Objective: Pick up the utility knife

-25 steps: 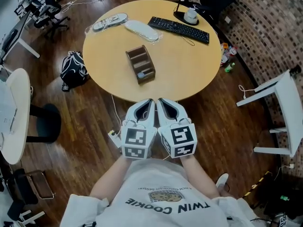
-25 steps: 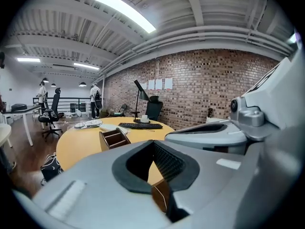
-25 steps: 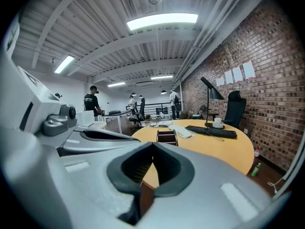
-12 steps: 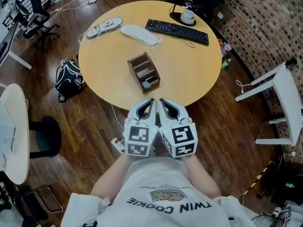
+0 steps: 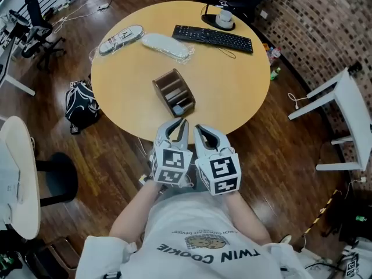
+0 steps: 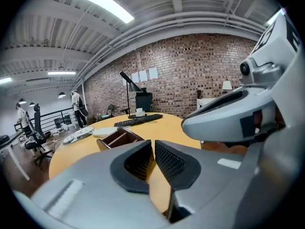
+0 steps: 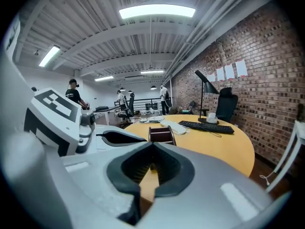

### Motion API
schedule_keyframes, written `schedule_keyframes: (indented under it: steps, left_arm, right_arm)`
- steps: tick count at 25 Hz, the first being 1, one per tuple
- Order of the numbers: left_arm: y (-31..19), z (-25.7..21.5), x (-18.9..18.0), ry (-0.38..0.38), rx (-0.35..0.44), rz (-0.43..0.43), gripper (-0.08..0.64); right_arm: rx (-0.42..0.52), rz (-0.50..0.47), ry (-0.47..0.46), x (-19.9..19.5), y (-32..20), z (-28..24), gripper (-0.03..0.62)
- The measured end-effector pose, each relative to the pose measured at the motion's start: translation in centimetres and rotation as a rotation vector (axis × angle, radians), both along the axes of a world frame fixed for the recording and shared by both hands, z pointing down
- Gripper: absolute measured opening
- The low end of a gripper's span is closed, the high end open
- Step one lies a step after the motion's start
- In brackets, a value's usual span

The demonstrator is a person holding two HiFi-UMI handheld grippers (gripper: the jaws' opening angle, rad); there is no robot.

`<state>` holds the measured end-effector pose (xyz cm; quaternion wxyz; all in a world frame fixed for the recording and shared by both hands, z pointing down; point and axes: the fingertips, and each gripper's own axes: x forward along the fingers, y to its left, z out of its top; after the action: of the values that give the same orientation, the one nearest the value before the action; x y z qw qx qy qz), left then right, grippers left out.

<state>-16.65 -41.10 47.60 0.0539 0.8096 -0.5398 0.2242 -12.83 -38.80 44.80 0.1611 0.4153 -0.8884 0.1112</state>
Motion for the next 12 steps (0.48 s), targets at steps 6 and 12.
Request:
schedule_keyframes:
  steps: [6,12]
  left_arm:
    - [-2.0,2.5,-0.9,-0.107,-0.003,0.011,0.048]
    - [-3.0,3.9,-1.2,-0.195,-0.012,0.045,0.077]
  right_arm:
    - [-0.014,-0.002,0.004,0.1,-1.6,1.3,0.000]
    - [-0.025,-0.011,-0.001,-0.4,-2.5,1.3,0.000]
